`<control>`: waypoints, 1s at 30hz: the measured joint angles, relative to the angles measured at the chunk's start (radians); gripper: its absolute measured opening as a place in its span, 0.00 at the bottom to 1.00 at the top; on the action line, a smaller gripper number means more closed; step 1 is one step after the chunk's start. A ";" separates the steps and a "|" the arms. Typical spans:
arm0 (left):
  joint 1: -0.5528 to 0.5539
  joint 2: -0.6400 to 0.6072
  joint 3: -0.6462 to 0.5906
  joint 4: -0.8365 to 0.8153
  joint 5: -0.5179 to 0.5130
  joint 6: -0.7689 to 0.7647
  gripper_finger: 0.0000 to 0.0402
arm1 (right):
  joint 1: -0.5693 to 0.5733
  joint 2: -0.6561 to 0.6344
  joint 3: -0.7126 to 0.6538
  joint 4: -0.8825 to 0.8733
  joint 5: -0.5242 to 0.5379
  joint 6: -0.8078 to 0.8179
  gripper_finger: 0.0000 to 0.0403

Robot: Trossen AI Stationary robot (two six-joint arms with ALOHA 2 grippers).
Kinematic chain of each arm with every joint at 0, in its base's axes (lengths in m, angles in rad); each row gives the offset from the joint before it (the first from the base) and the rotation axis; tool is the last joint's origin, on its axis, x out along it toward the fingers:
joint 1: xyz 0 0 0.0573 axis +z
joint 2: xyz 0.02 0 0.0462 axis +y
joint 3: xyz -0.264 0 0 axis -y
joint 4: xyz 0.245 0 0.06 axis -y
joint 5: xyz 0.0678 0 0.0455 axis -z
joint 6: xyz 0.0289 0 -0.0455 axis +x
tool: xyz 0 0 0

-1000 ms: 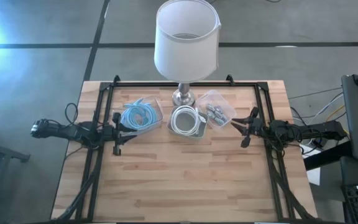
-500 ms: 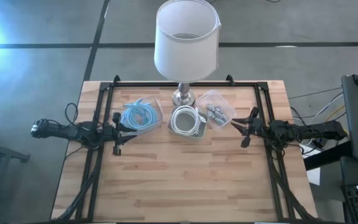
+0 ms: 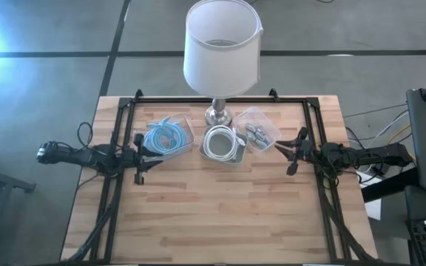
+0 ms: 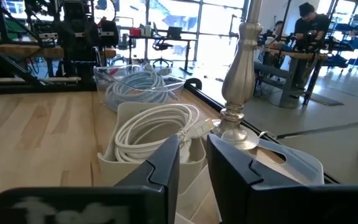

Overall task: Pick & Place USB Port
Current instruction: Return to Home Position

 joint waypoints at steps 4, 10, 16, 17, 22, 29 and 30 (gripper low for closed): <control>0.000 0.000 0.000 0.000 0.000 0.000 0.26 | 0.000 0.000 0.000 0.000 0.000 0.001 0.21; 0.000 0.000 0.000 0.000 0.000 0.000 0.26 | 0.000 0.000 0.000 0.000 0.000 0.000 0.23; -0.001 0.000 0.000 0.000 0.000 0.000 0.26 | 0.000 0.000 0.000 0.000 0.000 0.000 0.21; -0.001 0.000 0.000 0.000 0.000 0.000 0.26 | 0.000 0.000 0.000 0.000 0.000 0.002 0.20; -0.001 0.000 0.000 0.000 0.000 0.000 0.26 | 0.000 0.000 0.000 0.000 0.000 0.002 0.18; 0.000 0.000 0.000 0.000 0.000 0.000 0.26 | 0.000 0.000 0.000 0.000 0.000 0.000 0.18; 0.000 0.000 0.000 0.000 0.000 0.000 0.26 | 0.000 0.000 0.000 0.000 0.000 0.000 0.18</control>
